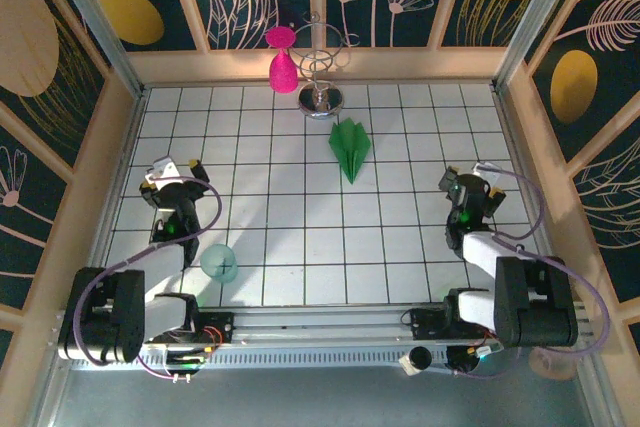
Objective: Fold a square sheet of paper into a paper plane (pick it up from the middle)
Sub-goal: Reset both arms
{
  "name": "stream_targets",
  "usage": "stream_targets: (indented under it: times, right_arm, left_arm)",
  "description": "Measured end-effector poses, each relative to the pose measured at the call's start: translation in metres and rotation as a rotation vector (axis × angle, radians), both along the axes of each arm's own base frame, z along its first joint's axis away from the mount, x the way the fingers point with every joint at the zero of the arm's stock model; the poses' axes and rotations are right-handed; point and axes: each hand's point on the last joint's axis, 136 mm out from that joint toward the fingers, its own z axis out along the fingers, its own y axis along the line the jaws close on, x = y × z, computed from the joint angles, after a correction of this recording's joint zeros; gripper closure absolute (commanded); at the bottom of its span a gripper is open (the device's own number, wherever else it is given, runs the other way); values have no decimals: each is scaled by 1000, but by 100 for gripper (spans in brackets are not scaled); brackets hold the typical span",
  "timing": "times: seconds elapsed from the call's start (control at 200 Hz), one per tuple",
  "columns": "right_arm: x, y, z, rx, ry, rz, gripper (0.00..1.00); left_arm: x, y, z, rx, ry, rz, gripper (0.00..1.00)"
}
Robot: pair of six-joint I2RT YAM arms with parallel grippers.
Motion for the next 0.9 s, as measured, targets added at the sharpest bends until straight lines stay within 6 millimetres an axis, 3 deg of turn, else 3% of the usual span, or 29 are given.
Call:
stream_targets:
  times: [0.2,0.461,0.626,0.901]
  right_arm:
    - [13,19,2,-11,-98,133,1]
    - [26,40,9,-21,-200,272,1]
    - [30,46,3,-26,-204,310,1]
    - [32,48,7,-29,-222,330,1]
  left_arm:
    - [10,-13,-12,9,-13,-121,1]
    - [21,-19,-12,21,-63,-202,1]
    - [24,-20,-21,15,-58,-225,1]
    - [25,-23,-17,17,-77,-243,1]
